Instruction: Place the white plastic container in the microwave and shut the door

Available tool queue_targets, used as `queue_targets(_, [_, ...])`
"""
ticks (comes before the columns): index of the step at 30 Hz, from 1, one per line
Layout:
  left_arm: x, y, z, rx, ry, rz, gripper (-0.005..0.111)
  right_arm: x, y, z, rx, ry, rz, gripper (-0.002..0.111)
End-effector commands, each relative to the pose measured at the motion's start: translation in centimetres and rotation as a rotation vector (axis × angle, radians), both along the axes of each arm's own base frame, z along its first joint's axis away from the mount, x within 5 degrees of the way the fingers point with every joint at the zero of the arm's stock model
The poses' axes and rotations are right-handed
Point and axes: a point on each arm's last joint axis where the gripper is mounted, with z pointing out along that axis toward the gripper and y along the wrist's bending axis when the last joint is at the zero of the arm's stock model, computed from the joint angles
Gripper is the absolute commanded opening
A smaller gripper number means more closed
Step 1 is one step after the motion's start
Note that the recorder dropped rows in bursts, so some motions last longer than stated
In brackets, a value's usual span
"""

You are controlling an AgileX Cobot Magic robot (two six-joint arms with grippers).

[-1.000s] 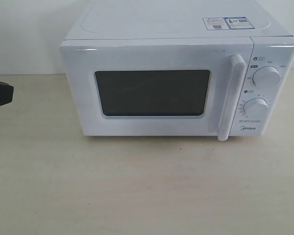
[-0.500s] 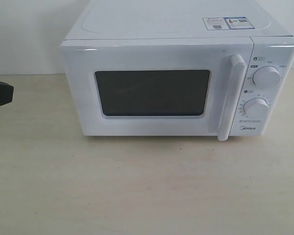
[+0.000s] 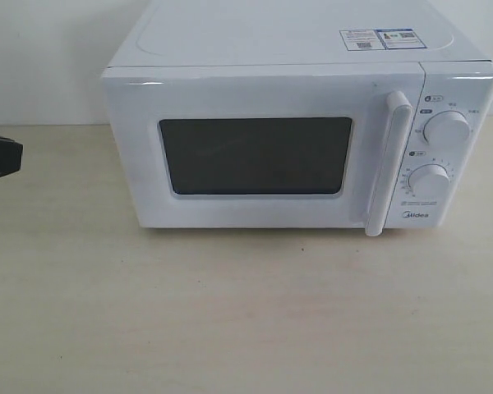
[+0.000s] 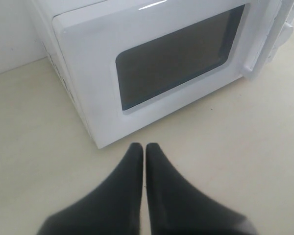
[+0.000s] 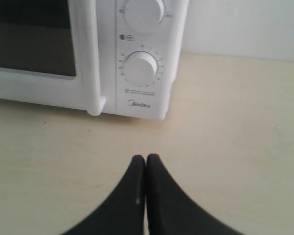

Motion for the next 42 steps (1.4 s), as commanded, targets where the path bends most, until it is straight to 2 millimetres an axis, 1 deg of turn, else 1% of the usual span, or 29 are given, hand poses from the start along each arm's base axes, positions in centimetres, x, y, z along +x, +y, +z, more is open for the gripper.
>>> queue_targets(1, [-0.1, 0.1, 0.1, -0.019, -0.003, 0.009, 0.004, 0.0, -0.3, 0.1, 0.0, -0.009, -0.056, 0.0])
queue_targets(9, [-0.1, 0.1, 0.1, -0.019, -0.003, 0.009, 0.004, 0.0, -0.5, 0.1, 0.033, -0.01, -0.105, 0.0])
queue_targets(32, [0.0, 0.1, 0.2, -0.023, -0.012, 0.012, 0.004, 0.0, -0.5, 0.1, 0.033, -0.01, -0.1, 0.0])
queue_targets(33, [-0.3, 0.1, 0.2, -0.025, -0.019, 0.007, 0.004, 0.0, -0.5, 0.1, 0.033, -0.01, -0.1, 0.0])
queue_targets(34, [-0.6, 0.2, 0.5, -0.024, -0.039, 0.005, 0.004, 0.0, -0.5, 0.1, 0.033, -0.01, -0.1, 0.0])
queue_targets(38, [-2.3, 1.6, 2.4, 0.041, -0.261, -0.002, 0.004, 0.0, -0.5, 0.1, 0.033, -0.01, -0.1, 0.0])
queue_targets(40, [-3.5, 2.6, 3.3, 0.023, -0.378, 0.041, 0.004, 0.0, -0.5, 0.1, 0.033, -0.01, -0.1, 0.0])
queue_targets(42, [-5.1, 3.8, 3.9, -0.034, -0.49, 0.114, 0.004, 0.0, -0.5, 0.1, 0.033, -0.01, -0.1, 0.0])
